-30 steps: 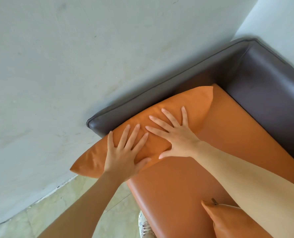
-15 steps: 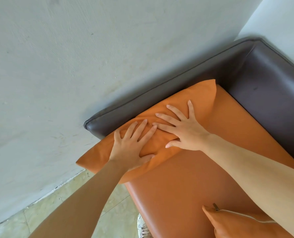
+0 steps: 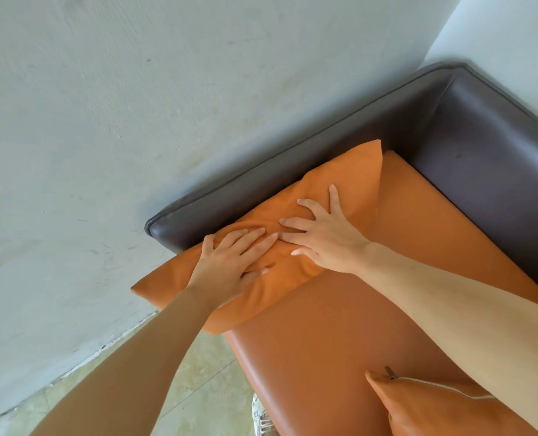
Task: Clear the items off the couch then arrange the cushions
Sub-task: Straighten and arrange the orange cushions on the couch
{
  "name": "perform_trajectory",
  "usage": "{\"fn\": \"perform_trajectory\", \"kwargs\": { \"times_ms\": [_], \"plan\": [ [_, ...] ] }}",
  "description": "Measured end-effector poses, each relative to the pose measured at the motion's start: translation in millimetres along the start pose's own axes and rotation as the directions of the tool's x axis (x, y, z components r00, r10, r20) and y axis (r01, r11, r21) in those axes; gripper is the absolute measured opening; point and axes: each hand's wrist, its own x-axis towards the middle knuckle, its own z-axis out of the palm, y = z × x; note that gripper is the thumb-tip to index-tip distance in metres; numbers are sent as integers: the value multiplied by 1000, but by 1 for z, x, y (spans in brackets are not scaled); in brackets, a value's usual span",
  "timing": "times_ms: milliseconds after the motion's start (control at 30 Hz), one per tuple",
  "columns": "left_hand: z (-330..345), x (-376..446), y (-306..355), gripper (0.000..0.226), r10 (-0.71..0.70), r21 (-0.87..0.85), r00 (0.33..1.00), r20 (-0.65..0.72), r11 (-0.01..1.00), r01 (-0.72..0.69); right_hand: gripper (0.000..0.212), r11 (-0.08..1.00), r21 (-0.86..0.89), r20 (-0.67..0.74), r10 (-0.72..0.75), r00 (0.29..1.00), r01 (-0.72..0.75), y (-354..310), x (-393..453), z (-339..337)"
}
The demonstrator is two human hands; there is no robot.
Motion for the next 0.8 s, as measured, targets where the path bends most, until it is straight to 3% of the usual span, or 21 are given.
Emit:
{"fn": "perform_trajectory", "kwargs": {
  "times_ms": [133, 233, 367, 467, 533, 633, 800],
  "plan": [
    [-5, -5, -4, 51, 42, -25, 997, -60, 999, -43, 46, 1000, 21, -15, 0, 1000, 0, -4, -4, -5],
    [-7, -4, -4, 55, 23, -14, 999, -50, 1000, -23, 56, 999, 35, 3, 31, 1000, -31, 0, -3, 0],
    [-7, -4, 3, 75, -108, 72, 993, 46, 992, 105, 82, 995, 59, -32, 84, 996, -82, 4, -3, 14],
    [1, -5, 7, 90, -132, 148, 987, 95, 982, 117, 117, 994, 27, 37, 102, 994, -103, 1, 1, 22],
    [5, -2, 5, 93, -167, 199, 979, 115, 970, 142, 130, 991, 13, 55, 129, 990, -130, 0, 8, 25],
    [2, 4, 7, 92, -193, 269, 977, 95, 950, 161, 133, 982, -10, 32, 188, 982, -187, -2, 15, 19],
    [6, -14, 23, 79, -22, 195, 1000, -14, 981, 25, 127, 984, 47, -73, 172, 982, -169, -15, -8, 29]
  ]
}}
